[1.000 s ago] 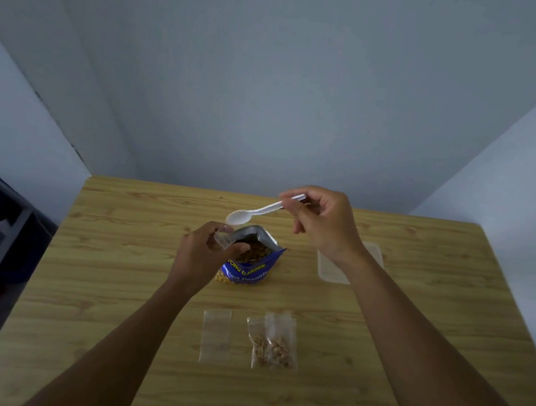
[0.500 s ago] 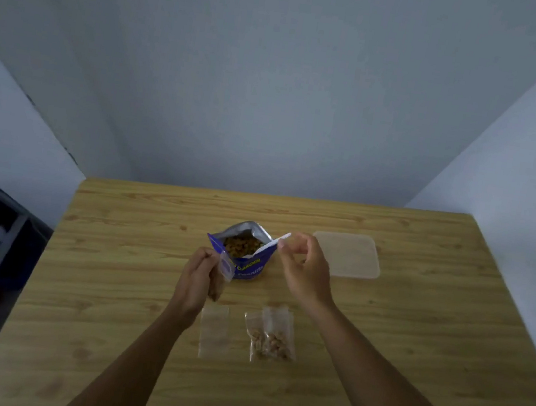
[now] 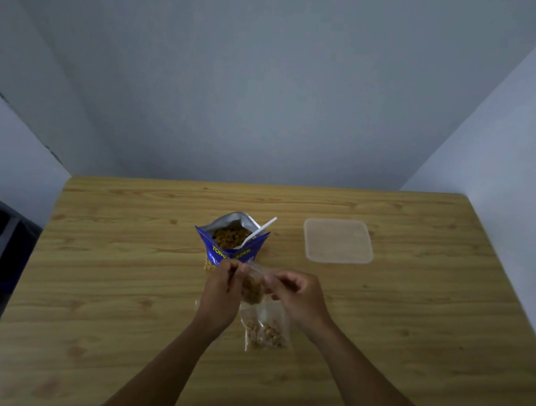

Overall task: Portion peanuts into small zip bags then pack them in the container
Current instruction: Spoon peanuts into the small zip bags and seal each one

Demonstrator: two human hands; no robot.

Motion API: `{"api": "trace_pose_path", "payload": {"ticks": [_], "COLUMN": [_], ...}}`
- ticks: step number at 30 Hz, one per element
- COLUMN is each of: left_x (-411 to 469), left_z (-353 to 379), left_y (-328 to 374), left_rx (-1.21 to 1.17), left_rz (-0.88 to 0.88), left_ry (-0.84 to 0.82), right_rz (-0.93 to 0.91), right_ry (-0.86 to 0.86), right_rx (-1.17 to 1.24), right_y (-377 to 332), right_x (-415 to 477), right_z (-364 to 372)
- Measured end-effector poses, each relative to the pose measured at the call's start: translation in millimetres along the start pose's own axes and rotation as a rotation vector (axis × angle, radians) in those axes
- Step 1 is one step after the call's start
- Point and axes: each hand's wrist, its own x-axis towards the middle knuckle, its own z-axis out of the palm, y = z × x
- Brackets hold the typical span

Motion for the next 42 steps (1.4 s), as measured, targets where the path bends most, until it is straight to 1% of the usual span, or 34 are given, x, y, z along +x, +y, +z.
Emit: {"api": "trace_pose_path", "payload": {"ticks": [2,5,8,10,14,16,19,22,24,27,30,33,35,37,38,40,42], "left_x": [-0.5,-6.7,-12.5,-14.7,-14.1,-13.1,-14.0,-15.7,-18.2,-23.0,-24.9,-23.2,-20.5,-18.8,-18.6,-19.6,-19.4], "left_z": [9.5,25.7,36.7,37.9,23.9,9.9,-11.2,-25.7,-32.1,-36.4,-36.4,-35.9,-36.6,-37.7,-38.4,-38.4,-37.0], "left_y": [-3.3,-1.7,-10.8,-16.7,-28.2,-37.5,-50.3,-60.6,-70.5,-85.1,-93.6,-86.7,-82.5,-82.3,-81.5,-80.0,-74.2], "left_rx": [0.009,0.034,0.114,0.133,0.236,0.316,0.345,0.418,0.514,0.610,0.644,0.622,0.650,0.662,0.629,0.517,0.433], "left_rz": [-0.021,-0.102,-0.143,-0.175,-0.200,-0.206,-0.255,-0.356,-0.417,-0.430,-0.395,-0.458,-0.461,-0.393,-0.359,-0.316,-0.245], "left_ry": [-0.044,-0.105,-0.202,-0.223,-0.165,-0.084,0.074,0.169,0.163,0.064,0.038,0.070,0.053,0.005,-0.020,-0.086,-0.166], "right_rz": [0.007,0.023,0.050,0.069,0.130,0.151,0.114,0.090,0.098,0.115,-0.012,-0.119,-0.175,-0.250,-0.269,-0.266,-0.250], "right_ry": [0.025,0.062,0.079,0.088,0.070,0.061,0.057,0.085,0.129,0.197,0.235,0.203,0.135,0.004,-0.057,-0.142,-0.186], "right_rx": [-0.021,-0.068,-0.211,-0.321,-0.450,-0.488,-0.569,-0.669,-0.773,-0.942,-1.037,-1.035,-0.983,-0.909,-0.870,-0.800,-0.740], "right_y": [9.2,27.3,48.3,63.6,87.1,88.3,87.7,88.1,87.4,85.5,86.6,88.2,86.0,83.1,80.2,72.8,65.4], "right_x": [2.8,4.6,4.9,5.7,8.0,8.3,10.3,9.6,6.1,-0.4,-8.2,-14.6,-17.0,-17.8,-18.5,-19.3,-15.8], "right_z": [-9.4,-22.8,-35.5,-44.1,-56.9,-58.9,-59.6,-58.5,-55.6,-49.6,-43.5,-37.0,-29.8,-20.8,-15.1,-2.5,8.8]}}
